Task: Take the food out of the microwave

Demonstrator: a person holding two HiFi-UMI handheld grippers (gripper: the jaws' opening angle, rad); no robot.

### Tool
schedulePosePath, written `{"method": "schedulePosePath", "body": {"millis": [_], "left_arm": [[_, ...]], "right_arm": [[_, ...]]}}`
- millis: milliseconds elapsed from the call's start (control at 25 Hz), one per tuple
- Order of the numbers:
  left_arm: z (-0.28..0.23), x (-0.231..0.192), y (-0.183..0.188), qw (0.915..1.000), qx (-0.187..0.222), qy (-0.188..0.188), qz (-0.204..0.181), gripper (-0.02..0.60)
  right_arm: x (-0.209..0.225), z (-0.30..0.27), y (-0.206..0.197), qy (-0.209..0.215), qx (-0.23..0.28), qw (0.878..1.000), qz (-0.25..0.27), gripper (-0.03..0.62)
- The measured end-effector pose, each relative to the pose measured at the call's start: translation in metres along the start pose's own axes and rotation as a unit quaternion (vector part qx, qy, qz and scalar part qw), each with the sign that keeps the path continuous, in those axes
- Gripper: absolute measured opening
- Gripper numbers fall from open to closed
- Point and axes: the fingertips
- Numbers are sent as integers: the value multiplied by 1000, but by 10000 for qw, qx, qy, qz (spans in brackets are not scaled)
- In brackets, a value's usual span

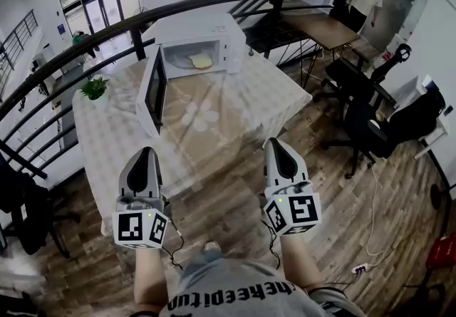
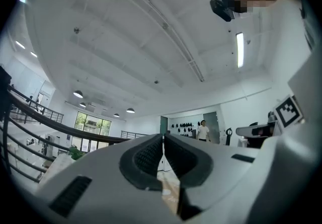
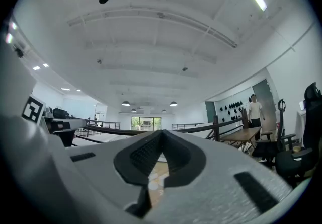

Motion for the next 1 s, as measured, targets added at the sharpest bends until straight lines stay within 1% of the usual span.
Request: {"method": "schedulePosePath", "body": {"millis": [280, 560, 760, 1000], "left_arm": [[-10, -13, -1, 9999, 22, -127, -16, 12], [-22, -24, -1, 9996, 63, -281, 78, 12], [-33, -23, -9, 9990, 11, -442, 98, 12], [-55, -31, -13, 9991, 57, -401, 158, 12]], "right_arm": [[1, -13, -6, -232, 82, 9996, -115, 5], [-12, -22, -3, -233, 74, 9997, -21, 5], [-12, -31, -9, -302, 25, 9995, -113, 5], [-5, -55, -11, -262, 61, 9996, -52, 5]]}}
Point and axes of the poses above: the fingertips, and each gripper's own axes: z backward along the fingers, x to its right, y out of its top, and after that the axes turned 4 degrees about -x, right-handed
